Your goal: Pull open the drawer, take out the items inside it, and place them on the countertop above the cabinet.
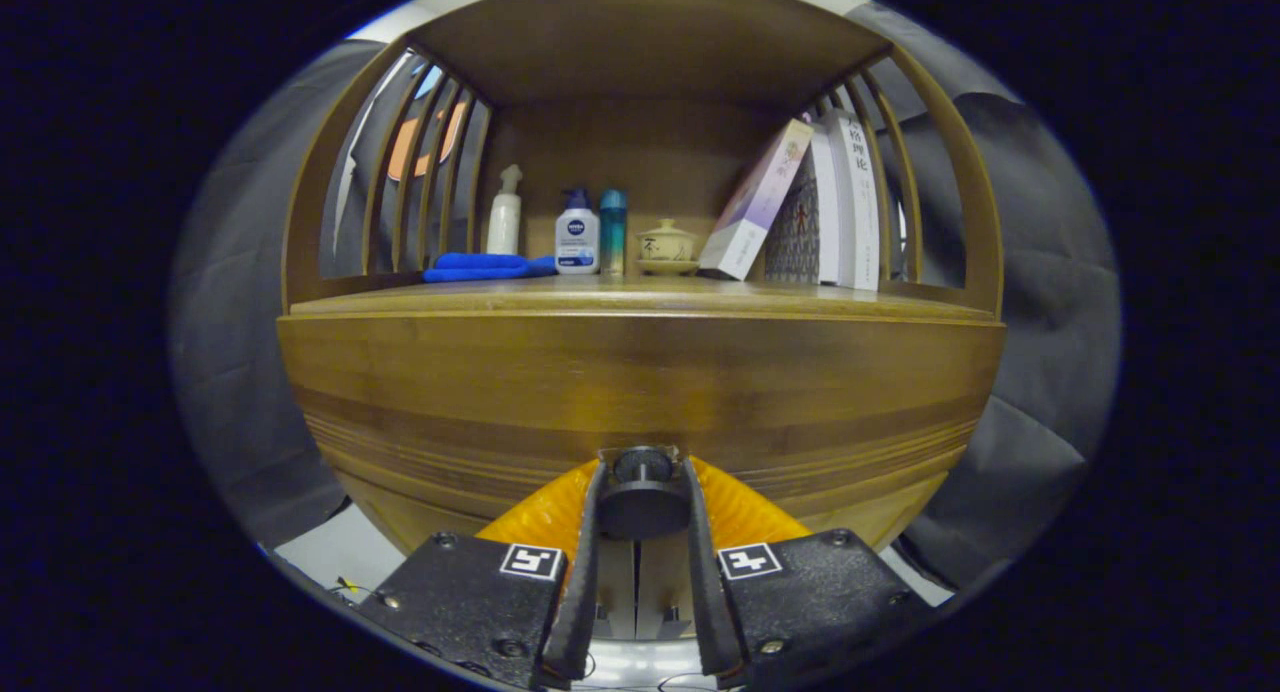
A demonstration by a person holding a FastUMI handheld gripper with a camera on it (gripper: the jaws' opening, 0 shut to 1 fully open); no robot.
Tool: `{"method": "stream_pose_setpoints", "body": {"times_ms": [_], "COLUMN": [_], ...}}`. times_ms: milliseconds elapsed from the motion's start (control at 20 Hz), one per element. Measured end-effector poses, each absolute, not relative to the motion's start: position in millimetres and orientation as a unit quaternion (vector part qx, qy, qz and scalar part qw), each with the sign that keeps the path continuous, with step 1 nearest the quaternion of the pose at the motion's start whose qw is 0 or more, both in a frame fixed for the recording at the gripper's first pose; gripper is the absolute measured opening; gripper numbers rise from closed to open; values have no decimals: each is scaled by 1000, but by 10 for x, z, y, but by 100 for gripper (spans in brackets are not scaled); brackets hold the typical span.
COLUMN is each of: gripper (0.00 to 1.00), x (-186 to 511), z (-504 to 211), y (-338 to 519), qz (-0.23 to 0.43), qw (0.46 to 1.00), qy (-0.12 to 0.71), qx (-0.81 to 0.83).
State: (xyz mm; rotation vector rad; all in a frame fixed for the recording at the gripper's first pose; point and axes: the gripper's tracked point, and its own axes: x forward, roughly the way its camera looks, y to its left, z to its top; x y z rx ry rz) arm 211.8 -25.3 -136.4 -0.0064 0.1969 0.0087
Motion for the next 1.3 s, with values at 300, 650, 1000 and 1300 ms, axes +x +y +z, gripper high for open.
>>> {"method": "stream_pose_setpoints", "body": {"times_ms": [300, 650, 1000, 1300], "gripper": [42, 42, 42, 41], "x": [1849, 1359, 855, 521], "z": [-1381, -1414, -1465, -1574], "y": [-253, -281, -331, -356], "qz": [-1, 5, 12, 10], "qw": [994, 994, 993, 993], "qy": [108, 110, 115, 119], "qx": [-5, -9, -7, -2]}}
